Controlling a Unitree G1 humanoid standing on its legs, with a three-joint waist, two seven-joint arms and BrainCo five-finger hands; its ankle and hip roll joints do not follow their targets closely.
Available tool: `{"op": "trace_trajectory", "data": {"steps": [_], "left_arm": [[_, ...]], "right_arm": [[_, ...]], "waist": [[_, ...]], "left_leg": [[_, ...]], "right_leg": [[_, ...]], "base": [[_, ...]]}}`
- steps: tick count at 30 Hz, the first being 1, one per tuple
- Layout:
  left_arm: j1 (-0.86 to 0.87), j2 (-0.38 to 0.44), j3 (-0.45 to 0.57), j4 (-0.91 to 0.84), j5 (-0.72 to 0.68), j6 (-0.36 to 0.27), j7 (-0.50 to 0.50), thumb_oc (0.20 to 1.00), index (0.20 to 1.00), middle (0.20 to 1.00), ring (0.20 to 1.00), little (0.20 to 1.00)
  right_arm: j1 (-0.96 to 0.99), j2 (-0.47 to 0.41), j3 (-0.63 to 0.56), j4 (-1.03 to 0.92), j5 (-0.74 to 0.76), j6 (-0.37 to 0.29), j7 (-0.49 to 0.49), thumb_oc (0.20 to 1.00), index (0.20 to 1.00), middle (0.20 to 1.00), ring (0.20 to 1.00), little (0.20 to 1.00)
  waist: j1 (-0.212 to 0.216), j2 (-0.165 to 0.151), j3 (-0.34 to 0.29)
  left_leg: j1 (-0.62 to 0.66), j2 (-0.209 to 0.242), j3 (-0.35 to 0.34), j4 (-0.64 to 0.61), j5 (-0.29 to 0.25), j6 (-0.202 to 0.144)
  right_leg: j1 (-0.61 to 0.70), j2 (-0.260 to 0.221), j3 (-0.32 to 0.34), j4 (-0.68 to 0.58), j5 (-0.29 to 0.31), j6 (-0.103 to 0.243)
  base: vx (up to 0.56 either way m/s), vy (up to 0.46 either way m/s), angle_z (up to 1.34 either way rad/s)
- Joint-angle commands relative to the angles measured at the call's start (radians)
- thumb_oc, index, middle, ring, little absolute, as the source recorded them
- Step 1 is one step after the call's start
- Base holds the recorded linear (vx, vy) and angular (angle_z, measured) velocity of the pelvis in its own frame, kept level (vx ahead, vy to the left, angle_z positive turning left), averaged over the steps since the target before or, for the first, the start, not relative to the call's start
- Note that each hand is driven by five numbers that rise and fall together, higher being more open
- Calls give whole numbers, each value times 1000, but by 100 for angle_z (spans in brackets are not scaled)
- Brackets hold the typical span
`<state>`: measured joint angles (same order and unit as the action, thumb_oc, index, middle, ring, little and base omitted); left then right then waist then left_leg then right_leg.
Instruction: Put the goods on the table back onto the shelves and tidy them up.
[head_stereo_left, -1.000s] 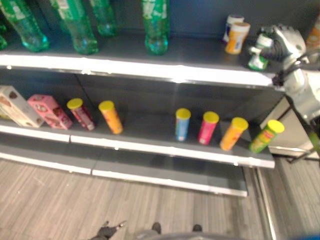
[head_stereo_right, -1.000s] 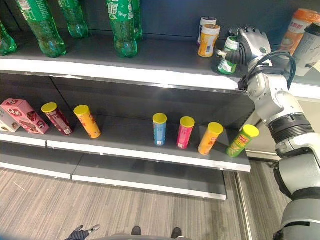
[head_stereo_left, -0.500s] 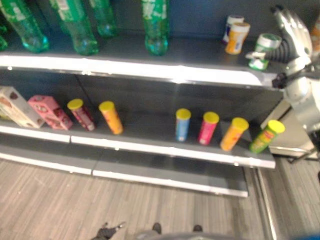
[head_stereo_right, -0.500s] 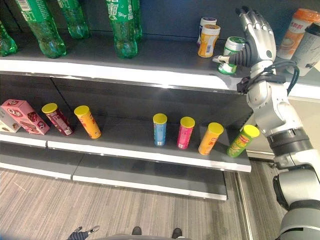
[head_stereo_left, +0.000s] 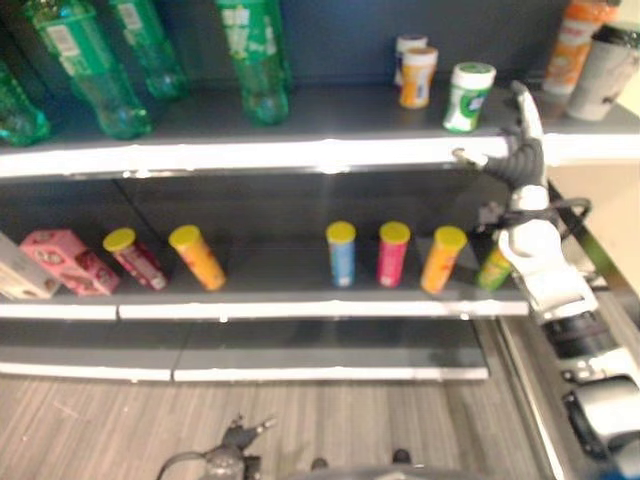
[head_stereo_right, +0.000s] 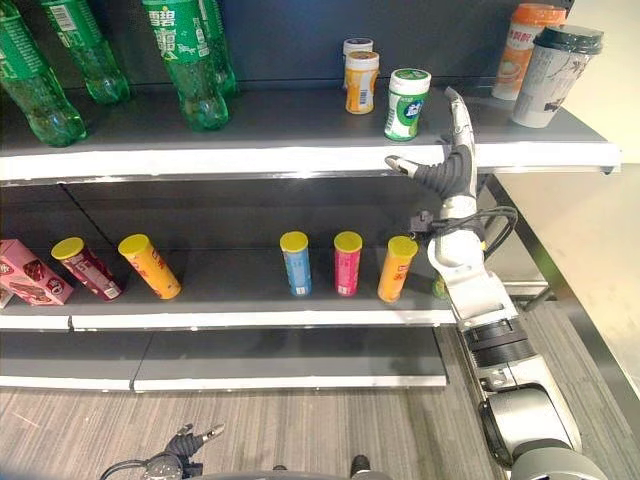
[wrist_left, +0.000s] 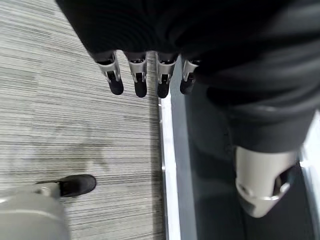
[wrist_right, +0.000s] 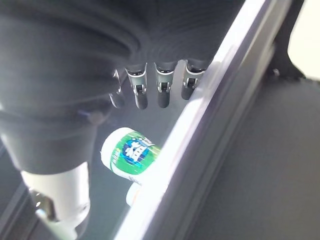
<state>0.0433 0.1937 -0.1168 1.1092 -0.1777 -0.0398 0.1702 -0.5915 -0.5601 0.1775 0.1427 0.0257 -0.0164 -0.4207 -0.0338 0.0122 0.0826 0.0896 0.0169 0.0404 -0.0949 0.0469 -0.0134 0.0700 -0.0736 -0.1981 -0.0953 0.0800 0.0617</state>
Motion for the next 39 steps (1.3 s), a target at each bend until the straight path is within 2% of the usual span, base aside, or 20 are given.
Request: {"op": "trace_trajectory", "data": {"steps": [1,20,39], "left_arm": [[-73,58,-18,38,-34,-13,2,1000,1000,1000,1000,1000],[-47,84,-5,26,-45,-13,-10,1000,1000,1000,1000,1000],[-34,98,0,25,-63,-14,-27,1000,1000,1000,1000,1000]], "right_arm": [[-96,-3,0,16,60,-38,18,1000,1000,1000,1000,1000],[-199,-50,2,114,113,-24,10,1000,1000,1000,1000,1000],[-313,-26,86,223,140,-12,54,1000,1000,1000,1000,1000]], "waist": [[30,-51,17],[43,-50,15],[57,-48,18]], "left_leg": [[65,61,13,8,-138,-70],[67,65,4,8,-136,-76],[56,71,-8,8,-125,-83]], "right_leg": [[60,-86,-13,8,-82,87],[71,-82,-21,8,-89,83],[71,-75,-34,8,-92,77]], "base": [[0,0,0],[0,0,0],[-1,-2,2]]}}
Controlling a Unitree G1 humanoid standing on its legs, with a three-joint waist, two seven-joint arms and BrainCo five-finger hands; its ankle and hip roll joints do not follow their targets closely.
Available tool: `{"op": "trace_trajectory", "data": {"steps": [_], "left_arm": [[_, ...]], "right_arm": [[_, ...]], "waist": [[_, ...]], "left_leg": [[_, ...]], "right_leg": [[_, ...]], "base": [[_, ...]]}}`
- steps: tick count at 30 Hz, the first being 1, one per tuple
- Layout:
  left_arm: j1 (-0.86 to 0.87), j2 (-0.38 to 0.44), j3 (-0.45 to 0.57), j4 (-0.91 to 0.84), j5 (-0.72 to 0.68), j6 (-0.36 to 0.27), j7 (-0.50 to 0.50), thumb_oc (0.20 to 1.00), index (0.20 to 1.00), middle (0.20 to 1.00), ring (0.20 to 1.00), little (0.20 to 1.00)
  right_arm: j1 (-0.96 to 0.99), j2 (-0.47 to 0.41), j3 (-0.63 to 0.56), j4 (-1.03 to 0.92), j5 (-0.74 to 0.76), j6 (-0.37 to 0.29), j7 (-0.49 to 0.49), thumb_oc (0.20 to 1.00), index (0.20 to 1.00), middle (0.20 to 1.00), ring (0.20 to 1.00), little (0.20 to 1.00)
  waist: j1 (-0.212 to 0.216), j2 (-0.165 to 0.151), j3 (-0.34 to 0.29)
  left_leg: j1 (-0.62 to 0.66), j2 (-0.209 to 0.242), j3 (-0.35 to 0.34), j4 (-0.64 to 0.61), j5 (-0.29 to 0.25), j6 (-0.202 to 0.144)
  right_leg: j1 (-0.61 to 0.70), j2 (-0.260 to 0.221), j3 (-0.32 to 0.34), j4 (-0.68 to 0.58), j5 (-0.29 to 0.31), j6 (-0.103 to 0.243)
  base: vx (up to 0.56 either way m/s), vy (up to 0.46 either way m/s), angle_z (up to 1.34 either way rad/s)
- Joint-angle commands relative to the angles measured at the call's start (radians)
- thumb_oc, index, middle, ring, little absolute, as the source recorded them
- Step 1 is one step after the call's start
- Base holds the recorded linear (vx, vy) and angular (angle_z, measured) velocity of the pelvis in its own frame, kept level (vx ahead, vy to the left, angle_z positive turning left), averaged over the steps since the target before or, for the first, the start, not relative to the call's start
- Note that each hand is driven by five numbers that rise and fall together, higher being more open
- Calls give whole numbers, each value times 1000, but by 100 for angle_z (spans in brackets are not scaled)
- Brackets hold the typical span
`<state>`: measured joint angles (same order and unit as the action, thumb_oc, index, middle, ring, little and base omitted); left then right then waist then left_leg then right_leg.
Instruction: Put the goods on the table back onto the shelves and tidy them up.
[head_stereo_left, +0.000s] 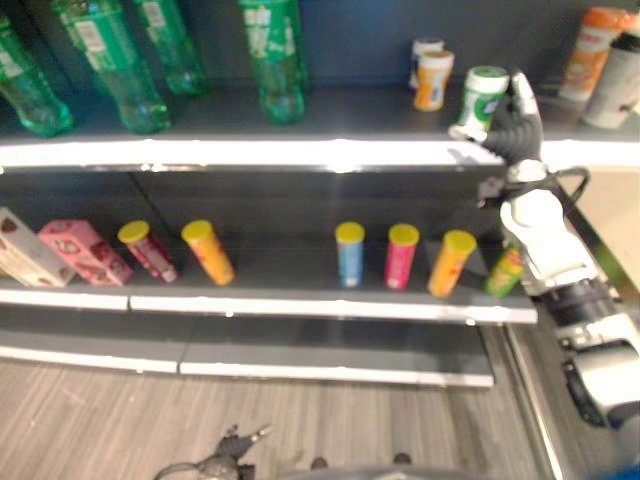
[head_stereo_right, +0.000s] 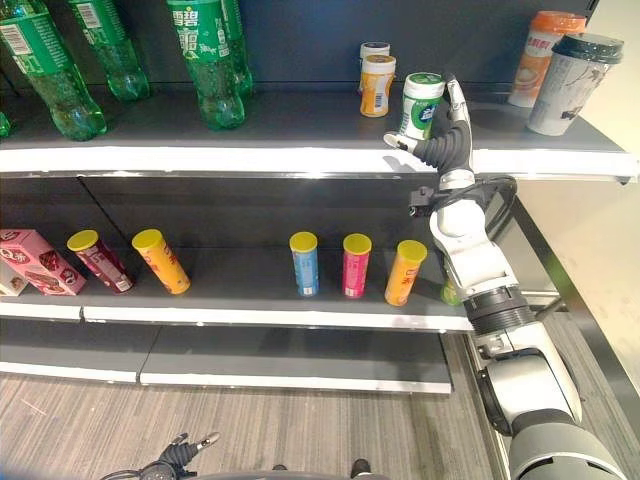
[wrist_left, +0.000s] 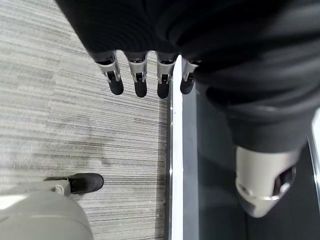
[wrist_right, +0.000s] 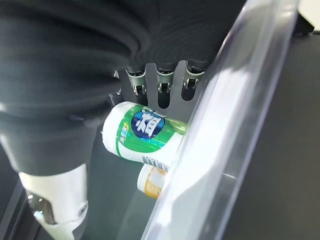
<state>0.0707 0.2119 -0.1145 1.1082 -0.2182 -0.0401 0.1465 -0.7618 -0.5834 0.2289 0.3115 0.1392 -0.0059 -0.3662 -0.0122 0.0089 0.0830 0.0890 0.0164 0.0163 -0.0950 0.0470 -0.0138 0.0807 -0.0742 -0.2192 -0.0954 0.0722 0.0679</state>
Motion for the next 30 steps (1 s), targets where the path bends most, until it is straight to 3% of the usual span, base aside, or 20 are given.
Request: {"op": "trace_trajectory", "data": {"steps": [1,30], "left_arm": [[-61,80,-2,27,-23,-14,-4,1000,1000,1000,1000,1000],[-76,77,-15,14,-39,-14,12,1000,1000,1000,1000,1000]], "right_arm": [[-144,-2,38,57,27,-22,2,1000,1000,1000,1000,1000],[-175,82,64,103,39,-12,-6,1000,1000,1000,1000,1000]], "waist": [[36,-45,18],[45,-40,24]], "left_leg": [[56,71,16,8,-125,-82],[42,67,10,8,-119,-80]], "right_leg": [[60,-74,-14,8,-85,70],[55,-82,-23,8,-79,70]], "base": [[-4,-2,8],[0,0,0]]}}
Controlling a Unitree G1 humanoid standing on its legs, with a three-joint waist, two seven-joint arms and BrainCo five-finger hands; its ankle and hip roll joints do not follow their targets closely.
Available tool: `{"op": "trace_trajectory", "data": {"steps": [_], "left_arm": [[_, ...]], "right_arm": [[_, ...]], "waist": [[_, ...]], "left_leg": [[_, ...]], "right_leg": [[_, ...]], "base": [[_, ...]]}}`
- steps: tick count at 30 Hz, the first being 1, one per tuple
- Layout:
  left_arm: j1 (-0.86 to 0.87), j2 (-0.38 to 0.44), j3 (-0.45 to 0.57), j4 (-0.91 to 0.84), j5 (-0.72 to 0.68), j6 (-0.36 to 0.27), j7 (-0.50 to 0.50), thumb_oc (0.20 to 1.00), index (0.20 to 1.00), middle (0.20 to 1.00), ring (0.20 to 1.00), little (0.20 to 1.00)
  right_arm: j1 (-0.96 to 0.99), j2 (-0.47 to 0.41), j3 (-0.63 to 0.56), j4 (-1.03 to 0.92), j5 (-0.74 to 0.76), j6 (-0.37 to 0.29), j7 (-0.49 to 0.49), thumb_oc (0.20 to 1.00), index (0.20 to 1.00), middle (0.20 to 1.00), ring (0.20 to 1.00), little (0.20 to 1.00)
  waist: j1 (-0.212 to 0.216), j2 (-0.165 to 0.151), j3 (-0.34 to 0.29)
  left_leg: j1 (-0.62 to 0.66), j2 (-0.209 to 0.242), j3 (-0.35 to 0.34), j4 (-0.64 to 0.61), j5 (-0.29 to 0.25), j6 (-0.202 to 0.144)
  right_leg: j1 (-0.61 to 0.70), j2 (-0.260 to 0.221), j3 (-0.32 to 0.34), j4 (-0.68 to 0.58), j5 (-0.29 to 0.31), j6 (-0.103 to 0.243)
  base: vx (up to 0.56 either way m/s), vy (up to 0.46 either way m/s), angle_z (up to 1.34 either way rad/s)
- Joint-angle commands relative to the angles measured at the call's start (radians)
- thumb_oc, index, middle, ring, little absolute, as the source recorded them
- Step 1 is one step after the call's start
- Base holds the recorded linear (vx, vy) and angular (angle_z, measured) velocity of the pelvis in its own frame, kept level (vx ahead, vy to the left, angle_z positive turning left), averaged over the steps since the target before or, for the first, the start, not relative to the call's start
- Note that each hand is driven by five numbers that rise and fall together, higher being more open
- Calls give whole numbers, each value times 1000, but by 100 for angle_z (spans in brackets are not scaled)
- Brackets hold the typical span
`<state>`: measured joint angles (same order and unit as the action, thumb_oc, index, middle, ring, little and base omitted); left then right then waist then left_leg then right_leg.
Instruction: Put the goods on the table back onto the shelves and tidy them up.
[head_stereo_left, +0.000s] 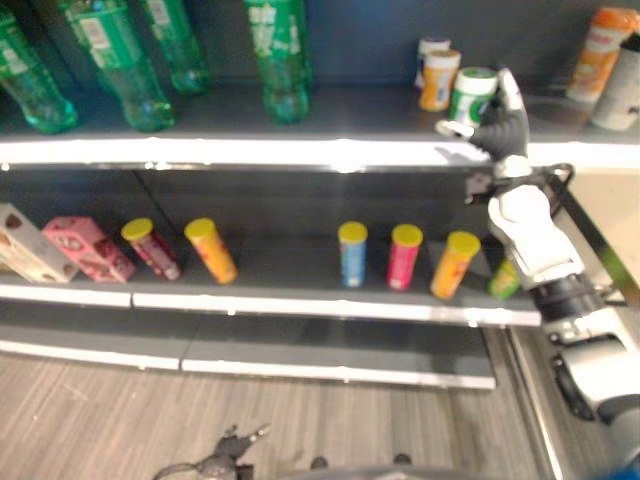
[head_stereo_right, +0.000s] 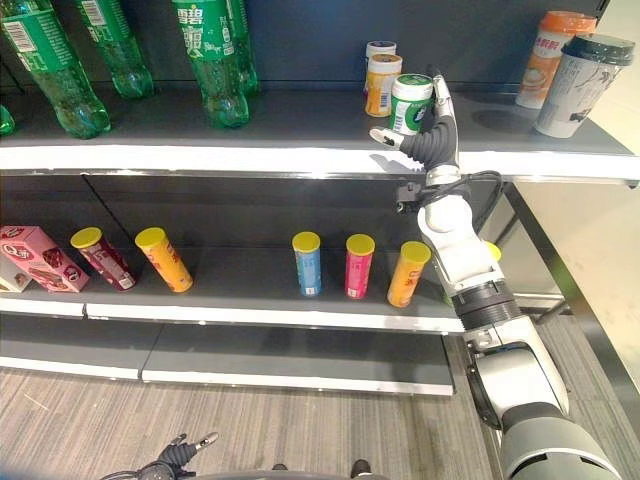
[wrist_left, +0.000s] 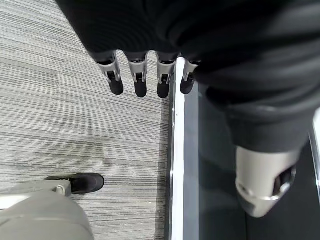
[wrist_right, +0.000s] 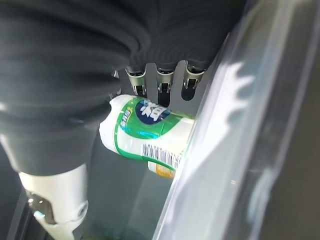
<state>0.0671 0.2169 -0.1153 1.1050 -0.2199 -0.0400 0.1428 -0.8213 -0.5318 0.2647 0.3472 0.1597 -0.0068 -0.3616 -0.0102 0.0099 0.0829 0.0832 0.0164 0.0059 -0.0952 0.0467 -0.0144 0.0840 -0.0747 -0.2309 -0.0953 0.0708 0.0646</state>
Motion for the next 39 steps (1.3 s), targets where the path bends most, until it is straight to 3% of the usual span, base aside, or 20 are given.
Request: {"op": "trace_trajectory", "data": {"steps": [1,39], "left_arm": [[-72,72,-14,17,-37,-14,16,1000,1000,1000,1000,1000],[-79,64,-17,15,-46,-10,28,1000,1000,1000,1000,1000]], "right_arm": [[-115,31,28,67,18,-11,-11,1000,1000,1000,1000,1000],[-100,87,45,78,29,-11,-8,1000,1000,1000,1000,1000]], "waist": [[43,-41,24],[48,-40,28]], "left_leg": [[48,67,20,8,-119,-79],[46,61,19,8,-122,-75]], "right_leg": [[51,-81,-11,8,-78,73],[51,-90,-17,8,-76,77]], "base": [[0,0,0],[0,0,0]]}}
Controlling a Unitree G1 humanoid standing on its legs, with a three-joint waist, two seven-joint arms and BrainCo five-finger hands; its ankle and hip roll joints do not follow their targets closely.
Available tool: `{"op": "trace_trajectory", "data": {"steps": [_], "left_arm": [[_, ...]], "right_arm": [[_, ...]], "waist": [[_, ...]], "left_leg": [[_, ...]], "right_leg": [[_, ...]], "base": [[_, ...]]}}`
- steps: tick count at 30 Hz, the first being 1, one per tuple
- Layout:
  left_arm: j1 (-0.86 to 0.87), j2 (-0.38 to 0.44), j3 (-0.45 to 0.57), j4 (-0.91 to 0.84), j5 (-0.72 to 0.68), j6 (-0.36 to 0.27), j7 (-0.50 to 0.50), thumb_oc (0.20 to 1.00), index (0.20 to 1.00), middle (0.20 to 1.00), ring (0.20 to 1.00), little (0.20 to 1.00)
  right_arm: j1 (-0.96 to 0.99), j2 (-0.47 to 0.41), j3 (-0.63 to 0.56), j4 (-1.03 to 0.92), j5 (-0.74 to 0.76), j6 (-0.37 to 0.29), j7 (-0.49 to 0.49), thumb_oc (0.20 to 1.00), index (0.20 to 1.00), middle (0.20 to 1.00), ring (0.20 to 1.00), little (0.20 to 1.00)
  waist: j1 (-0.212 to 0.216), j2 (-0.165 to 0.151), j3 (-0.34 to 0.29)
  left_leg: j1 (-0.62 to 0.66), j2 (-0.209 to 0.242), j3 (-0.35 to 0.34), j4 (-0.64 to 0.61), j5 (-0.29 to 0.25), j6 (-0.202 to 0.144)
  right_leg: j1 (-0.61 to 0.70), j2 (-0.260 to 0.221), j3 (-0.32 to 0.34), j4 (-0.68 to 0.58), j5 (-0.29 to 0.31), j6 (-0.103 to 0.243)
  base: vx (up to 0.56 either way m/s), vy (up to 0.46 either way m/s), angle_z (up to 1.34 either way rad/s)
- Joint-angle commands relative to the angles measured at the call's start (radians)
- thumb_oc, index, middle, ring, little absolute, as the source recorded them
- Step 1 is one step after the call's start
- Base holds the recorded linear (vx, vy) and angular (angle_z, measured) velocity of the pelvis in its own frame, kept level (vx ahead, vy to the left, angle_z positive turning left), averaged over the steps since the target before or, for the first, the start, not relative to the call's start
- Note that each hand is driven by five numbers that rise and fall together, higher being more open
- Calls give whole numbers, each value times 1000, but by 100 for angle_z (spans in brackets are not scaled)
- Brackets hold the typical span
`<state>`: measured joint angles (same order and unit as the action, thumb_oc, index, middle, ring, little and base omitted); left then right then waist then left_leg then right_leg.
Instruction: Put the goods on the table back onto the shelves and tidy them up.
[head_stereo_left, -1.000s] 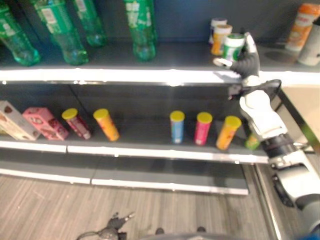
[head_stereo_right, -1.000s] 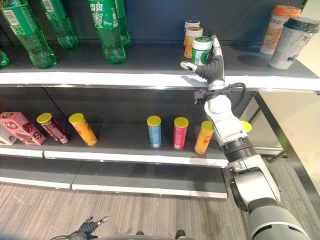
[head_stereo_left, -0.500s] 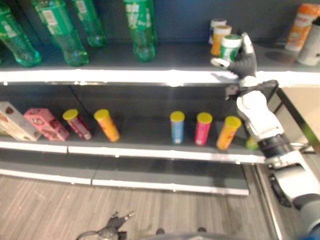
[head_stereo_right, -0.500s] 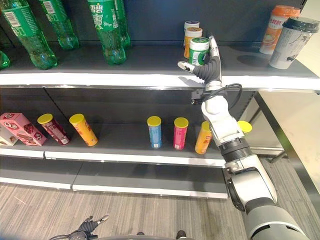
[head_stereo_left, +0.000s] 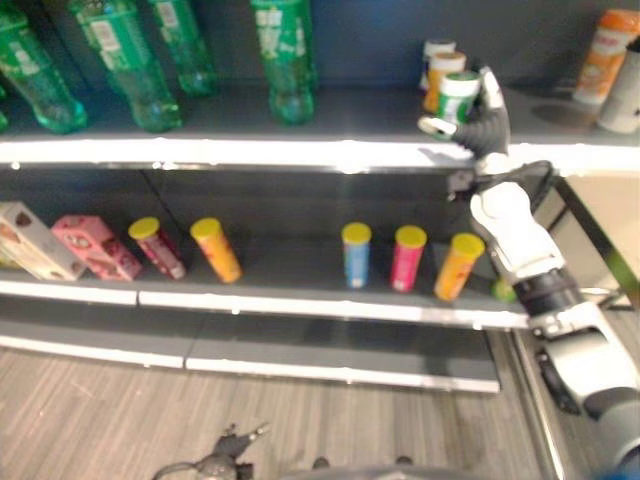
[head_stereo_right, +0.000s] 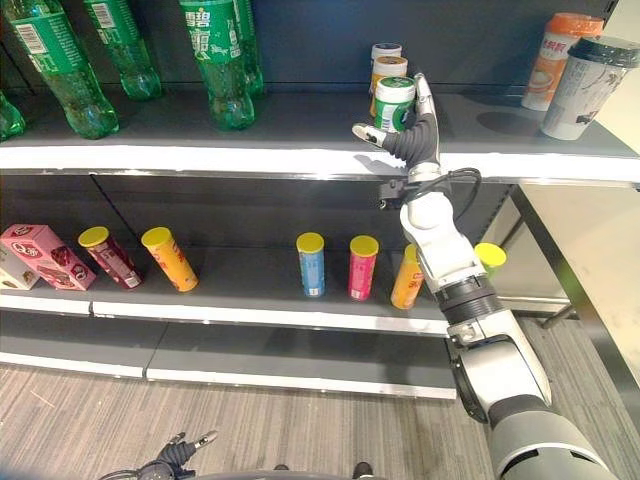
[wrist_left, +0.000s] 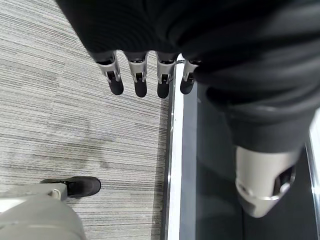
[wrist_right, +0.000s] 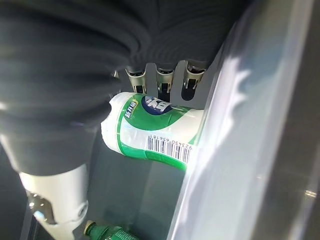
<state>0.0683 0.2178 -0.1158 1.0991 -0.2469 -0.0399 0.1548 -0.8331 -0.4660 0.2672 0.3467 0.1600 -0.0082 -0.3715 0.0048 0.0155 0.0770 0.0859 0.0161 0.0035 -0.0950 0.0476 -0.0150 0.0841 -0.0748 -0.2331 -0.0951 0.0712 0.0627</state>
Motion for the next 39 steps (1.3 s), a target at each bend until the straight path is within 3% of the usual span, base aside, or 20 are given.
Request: {"op": "trace_trajectory", "data": {"steps": [1,39], "left_arm": [[-80,63,-17,20,-19,-10,17,1000,1000,1000,1000,1000],[-85,63,-15,9,-23,-7,25,1000,1000,1000,1000,1000]], "right_arm": [[-87,23,41,78,29,-9,2,1000,1000,1000,1000,1000],[-76,14,44,75,53,-12,11,1000,1000,1000,1000,1000]], "waist": [[32,-45,34],[26,-49,33]], "left_leg": [[44,61,21,8,-123,-74],[55,62,30,8,-130,-73]], "right_leg": [[51,-90,-15,8,-76,79],[56,-92,-9,9,-79,79]], "base": [[0,0,0],[0,0,0]]}}
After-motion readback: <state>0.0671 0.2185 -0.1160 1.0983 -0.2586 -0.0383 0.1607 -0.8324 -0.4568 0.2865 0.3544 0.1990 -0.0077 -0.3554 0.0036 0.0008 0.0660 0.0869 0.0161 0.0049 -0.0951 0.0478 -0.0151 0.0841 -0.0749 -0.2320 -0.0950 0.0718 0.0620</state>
